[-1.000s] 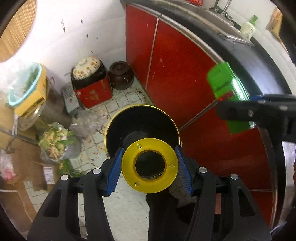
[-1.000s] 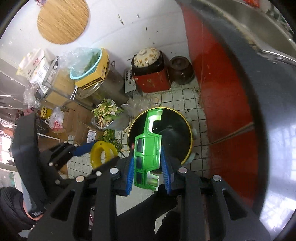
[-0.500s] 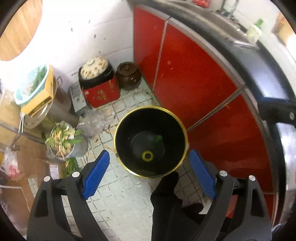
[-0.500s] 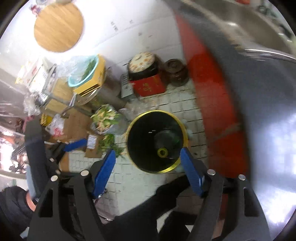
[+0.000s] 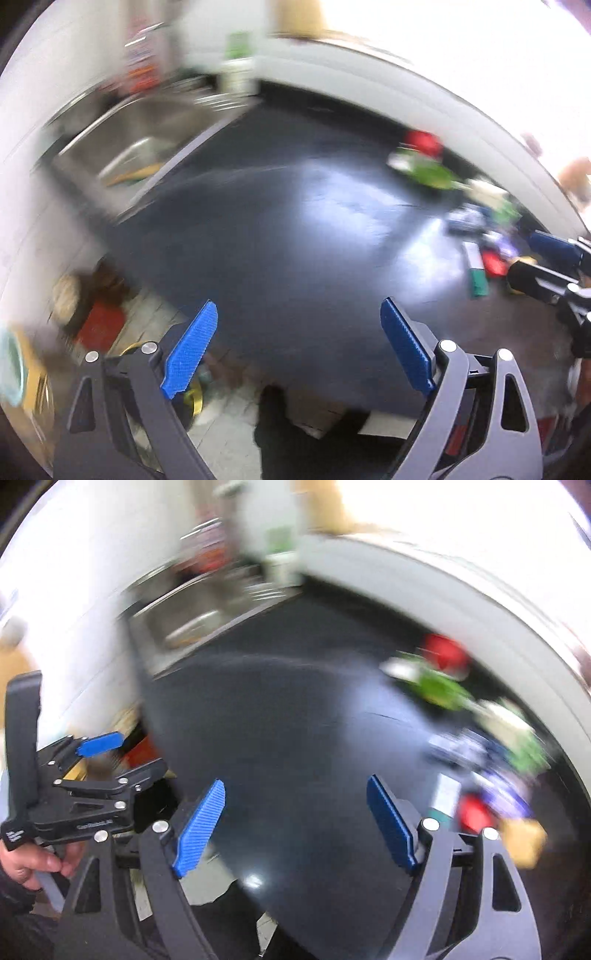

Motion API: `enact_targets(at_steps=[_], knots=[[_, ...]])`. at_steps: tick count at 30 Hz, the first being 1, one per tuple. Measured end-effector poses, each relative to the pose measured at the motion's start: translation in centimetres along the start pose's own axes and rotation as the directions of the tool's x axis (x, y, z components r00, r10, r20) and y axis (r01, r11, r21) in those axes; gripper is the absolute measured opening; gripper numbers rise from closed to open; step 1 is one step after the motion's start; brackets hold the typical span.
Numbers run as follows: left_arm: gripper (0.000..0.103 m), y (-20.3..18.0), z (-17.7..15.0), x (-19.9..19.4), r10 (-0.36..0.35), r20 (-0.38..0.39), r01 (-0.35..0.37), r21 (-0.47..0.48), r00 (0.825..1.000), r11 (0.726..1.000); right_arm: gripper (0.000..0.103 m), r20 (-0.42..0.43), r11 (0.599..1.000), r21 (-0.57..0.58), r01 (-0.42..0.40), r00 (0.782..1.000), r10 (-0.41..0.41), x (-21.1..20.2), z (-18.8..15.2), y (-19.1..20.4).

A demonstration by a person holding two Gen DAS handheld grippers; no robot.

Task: Collect trash
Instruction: 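Swing both tools back over the countertop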

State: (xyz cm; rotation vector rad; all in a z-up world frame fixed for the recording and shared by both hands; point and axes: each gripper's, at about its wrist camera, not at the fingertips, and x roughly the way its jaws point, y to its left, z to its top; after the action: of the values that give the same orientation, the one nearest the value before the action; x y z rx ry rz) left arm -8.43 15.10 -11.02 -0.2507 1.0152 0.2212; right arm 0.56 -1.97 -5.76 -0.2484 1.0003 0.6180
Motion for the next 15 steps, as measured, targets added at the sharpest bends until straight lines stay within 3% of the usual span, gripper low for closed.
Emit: enact_targets(at_steps=[5,7,12,15], knots=[[0.087,-11.5,1.4,1.6,-0.061,-0.039,0.067,0.172,0.997,0.983,0.081,0.019,0.961,0.233,0.150,0.987,-0.158,-4.6,-6.0,-12.0],[0.087,-15.4,1.5,2.3,-0.077,-0.061,0.088,0.209,0.995,0.974,0.082,0.017,0.943,0.281,0.180,0.981,-0.193,-5.4,-7.7,-14.5],[0.088,-20.4,1.5,4.5,-0.070,-0.114,0.095,0.239,0.991,0.966,0.087,-0.002,0.910,0.354,0.217,0.973,-0.231,-5.9,-10.6,-19.5],[0.094,-21.3,1.4,6.0,-0.058,-0.143,0.090,0.231,0.988,0.969,0.093,-0.018,0.902,0.372,0.218,0.974,-0.228,-5.0,-10.9,-21.2]])
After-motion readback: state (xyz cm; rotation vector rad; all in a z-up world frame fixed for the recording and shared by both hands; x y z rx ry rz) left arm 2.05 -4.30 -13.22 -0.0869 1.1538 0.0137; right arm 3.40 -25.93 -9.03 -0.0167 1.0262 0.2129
